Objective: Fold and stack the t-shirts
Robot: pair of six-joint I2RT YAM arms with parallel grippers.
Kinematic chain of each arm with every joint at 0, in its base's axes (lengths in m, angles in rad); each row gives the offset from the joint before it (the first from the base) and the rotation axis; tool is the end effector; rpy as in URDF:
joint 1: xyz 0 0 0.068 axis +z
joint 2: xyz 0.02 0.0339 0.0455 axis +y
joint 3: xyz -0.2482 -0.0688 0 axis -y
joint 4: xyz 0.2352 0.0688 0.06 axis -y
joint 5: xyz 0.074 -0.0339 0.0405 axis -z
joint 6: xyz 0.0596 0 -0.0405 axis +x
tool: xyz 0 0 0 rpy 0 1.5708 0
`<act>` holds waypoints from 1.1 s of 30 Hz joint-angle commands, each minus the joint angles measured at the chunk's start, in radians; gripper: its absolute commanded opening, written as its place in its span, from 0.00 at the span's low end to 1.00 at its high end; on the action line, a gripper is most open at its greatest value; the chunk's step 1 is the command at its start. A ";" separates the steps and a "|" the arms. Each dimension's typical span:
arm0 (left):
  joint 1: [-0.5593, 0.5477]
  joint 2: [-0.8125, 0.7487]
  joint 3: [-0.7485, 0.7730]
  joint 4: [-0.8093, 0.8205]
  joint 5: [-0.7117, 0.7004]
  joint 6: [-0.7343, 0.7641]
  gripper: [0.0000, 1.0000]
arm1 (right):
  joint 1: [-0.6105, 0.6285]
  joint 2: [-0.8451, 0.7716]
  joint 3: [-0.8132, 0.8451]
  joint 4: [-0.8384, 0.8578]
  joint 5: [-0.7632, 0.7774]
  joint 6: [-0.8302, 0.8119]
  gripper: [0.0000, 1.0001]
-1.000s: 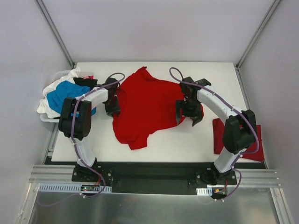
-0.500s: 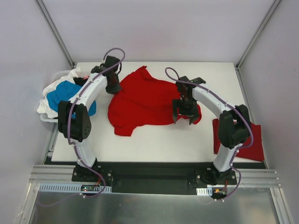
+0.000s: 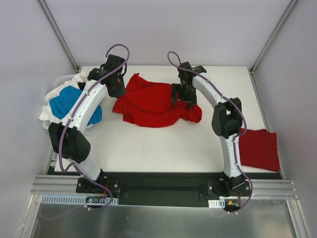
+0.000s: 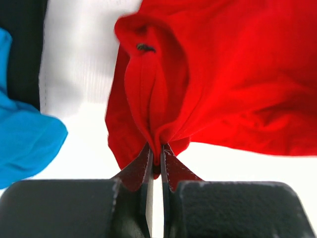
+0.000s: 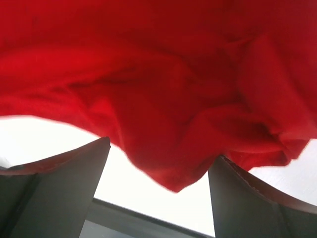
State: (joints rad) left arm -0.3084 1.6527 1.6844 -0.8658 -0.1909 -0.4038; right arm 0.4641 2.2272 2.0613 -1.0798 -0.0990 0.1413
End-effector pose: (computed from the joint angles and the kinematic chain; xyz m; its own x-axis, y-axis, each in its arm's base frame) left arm 0.3488 -0.0993 0.3301 -0.7184 -0.1760 -0.6730 -0.1149 0.9842 -0.1347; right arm 0.4051 0.2093 0.2041 -0.9056 -0.2966 -0.3030 -0.3496 0.9267 0.1377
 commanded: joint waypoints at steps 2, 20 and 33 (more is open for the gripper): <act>-0.063 -0.056 -0.002 -0.091 0.037 -0.007 0.00 | -0.108 0.086 0.144 -0.064 -0.021 0.031 0.84; -0.101 -0.053 0.035 -0.179 0.093 -0.072 0.00 | -0.171 -0.184 -0.360 0.001 0.156 -0.075 0.84; -0.101 -0.073 0.089 -0.239 0.061 -0.082 0.00 | -0.180 -0.184 -0.348 0.041 0.159 -0.078 0.01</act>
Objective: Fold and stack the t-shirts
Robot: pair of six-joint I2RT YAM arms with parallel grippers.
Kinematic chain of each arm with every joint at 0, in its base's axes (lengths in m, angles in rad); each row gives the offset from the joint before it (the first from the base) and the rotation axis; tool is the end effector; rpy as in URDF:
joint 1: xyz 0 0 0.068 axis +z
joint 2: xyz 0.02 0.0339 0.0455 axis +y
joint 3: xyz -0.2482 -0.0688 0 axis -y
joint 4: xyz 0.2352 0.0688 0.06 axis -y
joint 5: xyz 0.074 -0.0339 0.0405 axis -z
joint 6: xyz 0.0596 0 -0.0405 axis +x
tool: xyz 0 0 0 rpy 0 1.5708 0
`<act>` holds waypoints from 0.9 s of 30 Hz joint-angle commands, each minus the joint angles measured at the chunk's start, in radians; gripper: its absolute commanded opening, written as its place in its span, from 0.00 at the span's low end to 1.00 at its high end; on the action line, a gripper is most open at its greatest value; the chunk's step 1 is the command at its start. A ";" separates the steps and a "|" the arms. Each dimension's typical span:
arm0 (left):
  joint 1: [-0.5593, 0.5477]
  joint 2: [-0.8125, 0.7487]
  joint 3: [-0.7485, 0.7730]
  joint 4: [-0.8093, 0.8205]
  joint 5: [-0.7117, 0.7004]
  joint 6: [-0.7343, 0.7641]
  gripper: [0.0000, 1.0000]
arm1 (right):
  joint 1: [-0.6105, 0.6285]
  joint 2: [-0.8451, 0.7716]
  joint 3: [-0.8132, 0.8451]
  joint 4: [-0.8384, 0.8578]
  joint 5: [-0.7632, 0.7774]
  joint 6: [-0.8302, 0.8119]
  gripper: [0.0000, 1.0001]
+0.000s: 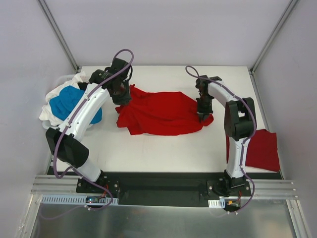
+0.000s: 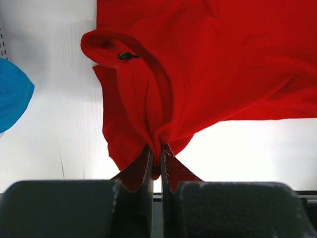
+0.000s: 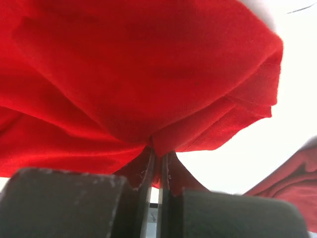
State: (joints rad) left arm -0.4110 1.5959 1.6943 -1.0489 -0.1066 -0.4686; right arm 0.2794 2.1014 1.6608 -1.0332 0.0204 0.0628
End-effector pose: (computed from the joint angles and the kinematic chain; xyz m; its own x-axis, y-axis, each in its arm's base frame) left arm 0.3068 -0.1268 0.3360 -0.8193 -0.1328 -0.5577 -0.0330 0.9821 -0.1853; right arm 0.3818 0.1083 0.1486 -0.9720 -0.2136 -0.0979 -0.2132 0.9769 -0.0142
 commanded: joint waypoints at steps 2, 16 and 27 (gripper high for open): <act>0.001 0.001 0.158 -0.092 -0.044 -0.015 0.00 | 0.001 -0.095 0.139 -0.051 0.082 -0.015 0.01; 0.034 -0.002 0.544 -0.255 -0.139 -0.054 0.00 | -0.082 -0.286 0.580 -0.237 0.245 0.092 0.01; 0.179 0.054 0.530 -0.250 -0.061 -0.122 0.00 | -0.100 -0.443 0.337 -0.159 0.178 0.112 0.01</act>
State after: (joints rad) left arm -0.2935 1.6009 2.2295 -1.2812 -0.1963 -0.5495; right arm 0.1970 1.6798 2.0537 -1.2106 0.2077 0.1539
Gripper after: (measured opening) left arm 0.022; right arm 0.043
